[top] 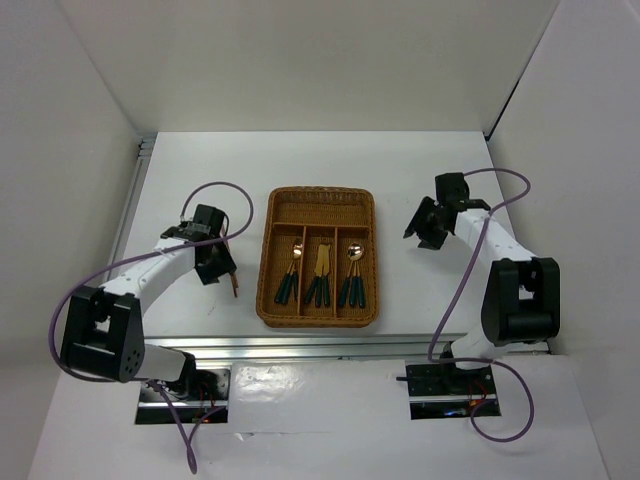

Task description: Sort the eating utensils into containers

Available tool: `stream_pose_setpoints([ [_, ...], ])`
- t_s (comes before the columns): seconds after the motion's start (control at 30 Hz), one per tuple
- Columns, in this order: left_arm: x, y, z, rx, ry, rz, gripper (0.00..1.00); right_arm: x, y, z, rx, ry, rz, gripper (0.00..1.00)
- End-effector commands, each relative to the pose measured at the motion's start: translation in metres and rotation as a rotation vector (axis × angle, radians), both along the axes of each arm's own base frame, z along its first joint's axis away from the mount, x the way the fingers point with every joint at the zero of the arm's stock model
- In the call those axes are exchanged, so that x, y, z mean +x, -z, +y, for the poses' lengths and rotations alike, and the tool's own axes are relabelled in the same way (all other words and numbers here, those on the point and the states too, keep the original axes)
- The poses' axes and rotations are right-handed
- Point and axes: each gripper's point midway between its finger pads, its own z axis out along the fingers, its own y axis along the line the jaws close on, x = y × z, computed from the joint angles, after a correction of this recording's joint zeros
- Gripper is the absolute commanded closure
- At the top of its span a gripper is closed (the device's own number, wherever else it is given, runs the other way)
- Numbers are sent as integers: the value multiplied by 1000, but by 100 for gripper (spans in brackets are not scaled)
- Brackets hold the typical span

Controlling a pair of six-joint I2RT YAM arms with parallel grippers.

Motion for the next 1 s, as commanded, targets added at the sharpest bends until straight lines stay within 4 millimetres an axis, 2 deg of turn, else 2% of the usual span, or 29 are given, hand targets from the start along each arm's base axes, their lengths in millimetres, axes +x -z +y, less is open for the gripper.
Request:
stream_pose_setpoints([
  [0.0, 16, 5, -1, -15, -25, -22, 47, 22, -17, -1, 1, 11, -74, 45],
  [0.13, 20, 15, 2, 17, -15, 13, 50, 25, -17, -2, -3, 24, -73, 45],
  [0.2, 29, 12, 1, 15, -7, -12, 51, 25, -14, -2, -4, 24, -64, 45],
  [0.37, 33, 18, 2, 30, -11, 7, 51, 26, -13, -5, -20, 34, -55, 45],
  [0.97, 33, 37, 8, 62, -25, 77, 57, 26, -9, -7, -23, 46, -46, 45],
])
